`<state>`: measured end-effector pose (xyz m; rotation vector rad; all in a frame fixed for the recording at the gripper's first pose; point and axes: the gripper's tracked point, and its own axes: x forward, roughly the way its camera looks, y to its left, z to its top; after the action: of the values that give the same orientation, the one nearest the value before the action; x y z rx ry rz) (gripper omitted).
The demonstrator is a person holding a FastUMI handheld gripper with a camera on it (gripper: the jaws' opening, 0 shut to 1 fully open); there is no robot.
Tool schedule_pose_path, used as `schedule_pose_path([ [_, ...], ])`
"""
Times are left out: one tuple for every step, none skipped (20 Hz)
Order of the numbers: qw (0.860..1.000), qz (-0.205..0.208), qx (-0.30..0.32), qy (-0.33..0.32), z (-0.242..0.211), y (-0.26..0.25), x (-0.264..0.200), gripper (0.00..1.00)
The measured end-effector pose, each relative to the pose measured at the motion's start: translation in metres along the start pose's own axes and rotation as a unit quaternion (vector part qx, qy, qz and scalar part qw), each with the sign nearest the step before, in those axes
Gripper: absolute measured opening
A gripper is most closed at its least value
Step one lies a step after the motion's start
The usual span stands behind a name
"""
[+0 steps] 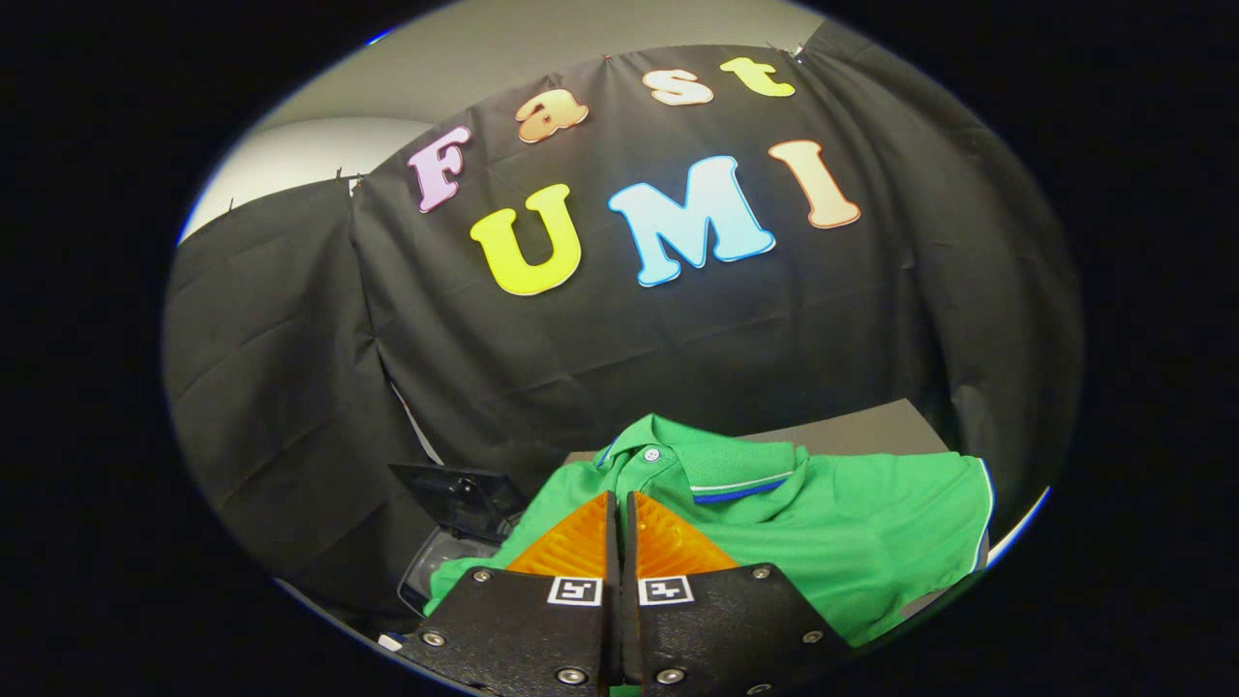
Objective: Put the clothes into the washing machine and then close the washing machine lid.
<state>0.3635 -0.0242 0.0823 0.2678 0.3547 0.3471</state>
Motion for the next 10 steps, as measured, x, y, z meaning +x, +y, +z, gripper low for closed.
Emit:
schedule_pose_path([
  [1.0,0.007,-0.003,-0.003,0.004,0.01,-0.002,0.0],
  [1.0,0.015,-0.007,-0.01,0.01,0.021,-0.003,0.0],
  [1.0,0.019,-0.011,-0.02,0.015,0.031,-0.004,0.0],
  [0.999,0.023,-0.012,-0.027,0.018,0.041,-0.006,0.0],
  [0.999,0.03,-0.01,-0.031,0.021,0.051,-0.007,0.0],
  [0.999,0.033,-0.007,-0.038,0.022,0.063,-0.006,0.0],
  [0.999,0.036,-0.007,-0.036,0.021,0.073,-0.006,0.0],
  [0.999,0.04,-0.006,-0.037,0.021,0.083,-0.006,0.0],
  [0.998,0.043,-0.005,-0.037,0.02,0.094,-0.004,0.0],
  [0.998,0.048,-0.004,-0.036,0.018,0.106,-0.003,0.0],
])
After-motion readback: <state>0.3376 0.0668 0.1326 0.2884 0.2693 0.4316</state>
